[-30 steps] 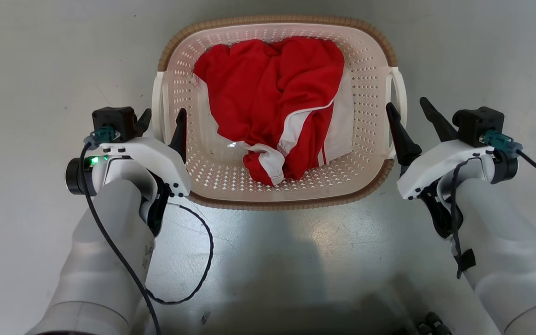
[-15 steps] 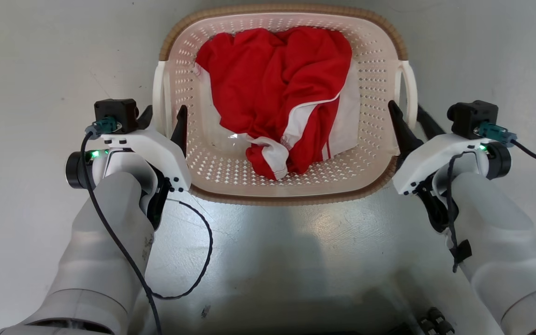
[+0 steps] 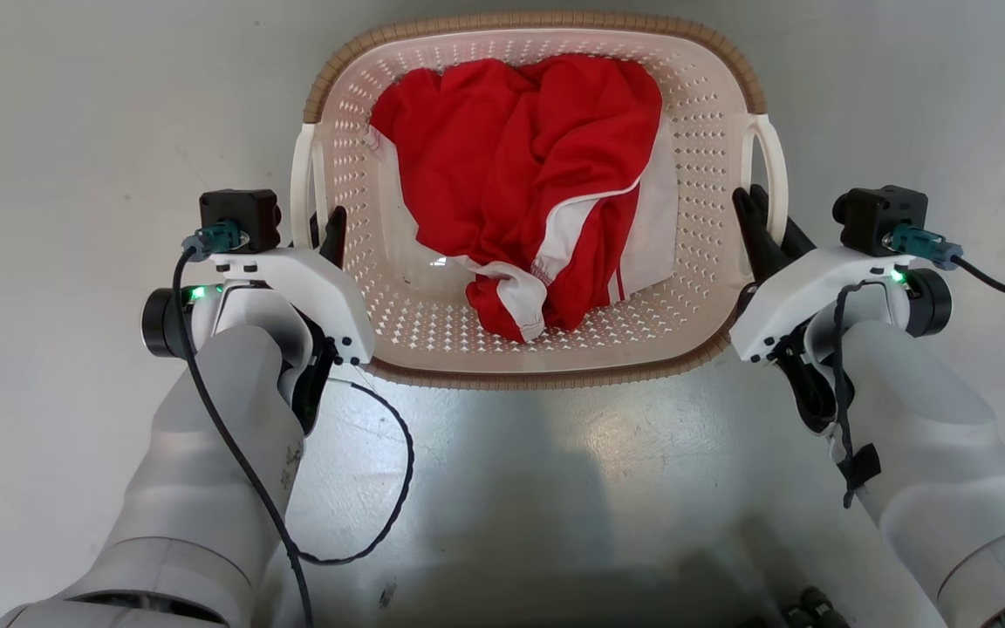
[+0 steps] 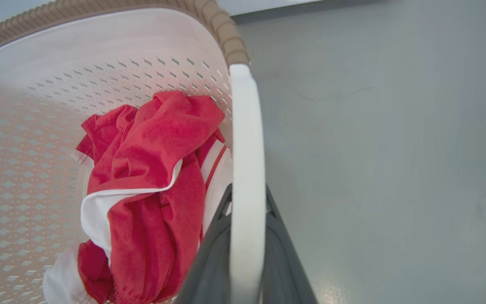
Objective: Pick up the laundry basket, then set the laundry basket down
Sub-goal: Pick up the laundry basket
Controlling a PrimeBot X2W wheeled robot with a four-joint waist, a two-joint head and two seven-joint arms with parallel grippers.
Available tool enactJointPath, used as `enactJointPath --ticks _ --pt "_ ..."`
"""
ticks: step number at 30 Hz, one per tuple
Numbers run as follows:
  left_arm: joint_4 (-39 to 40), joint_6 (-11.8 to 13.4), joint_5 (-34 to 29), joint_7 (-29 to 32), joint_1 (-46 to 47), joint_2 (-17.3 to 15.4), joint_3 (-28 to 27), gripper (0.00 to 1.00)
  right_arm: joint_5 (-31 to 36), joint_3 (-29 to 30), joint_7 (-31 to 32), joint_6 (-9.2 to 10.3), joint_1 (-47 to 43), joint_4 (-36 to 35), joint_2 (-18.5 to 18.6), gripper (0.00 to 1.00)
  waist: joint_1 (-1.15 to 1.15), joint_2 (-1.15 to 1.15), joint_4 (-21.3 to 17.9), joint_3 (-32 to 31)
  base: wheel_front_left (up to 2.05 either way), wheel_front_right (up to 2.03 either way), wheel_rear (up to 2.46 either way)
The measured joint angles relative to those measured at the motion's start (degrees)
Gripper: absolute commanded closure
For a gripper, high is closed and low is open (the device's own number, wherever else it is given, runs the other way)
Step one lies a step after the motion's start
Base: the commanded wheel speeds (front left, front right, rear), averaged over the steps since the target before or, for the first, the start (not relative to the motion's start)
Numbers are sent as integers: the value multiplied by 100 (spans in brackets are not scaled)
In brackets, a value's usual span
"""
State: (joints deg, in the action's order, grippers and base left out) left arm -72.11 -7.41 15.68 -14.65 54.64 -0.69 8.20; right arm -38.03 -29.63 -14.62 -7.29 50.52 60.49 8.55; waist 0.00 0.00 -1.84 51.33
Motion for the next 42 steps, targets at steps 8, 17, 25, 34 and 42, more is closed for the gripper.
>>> enactJointPath --ticks 8,17,25,34,42 --pt "-63 0 546 156 -264 -25 494 100 -389 -495 1 8 -184 196 8 100 0 0 11 -536 0 0 0" --pt "-54 1 1298 376 -1016 -62 1077 100 -847 -1317 114 20 -656 396 11 100 0 0 12 -1482 0 0 0" --pt "-67 2 1722 644 -1545 -75 1483 100 -1460 -1759 360 20 -1122 463 -3 100 0 0 -19 -2528 0 0 0" --pt "-178 9 2027 1006 -2030 -94 1724 100 -2023 -2269 738 22 -1552 460 -19 100 0 0 -124 -3628 0 0 0" --pt "-213 11 2247 1422 -2288 -113 1835 100 -2443 -2610 1176 23 -1673 401 23 100 -1 0 -204 -4284 0 0 0"
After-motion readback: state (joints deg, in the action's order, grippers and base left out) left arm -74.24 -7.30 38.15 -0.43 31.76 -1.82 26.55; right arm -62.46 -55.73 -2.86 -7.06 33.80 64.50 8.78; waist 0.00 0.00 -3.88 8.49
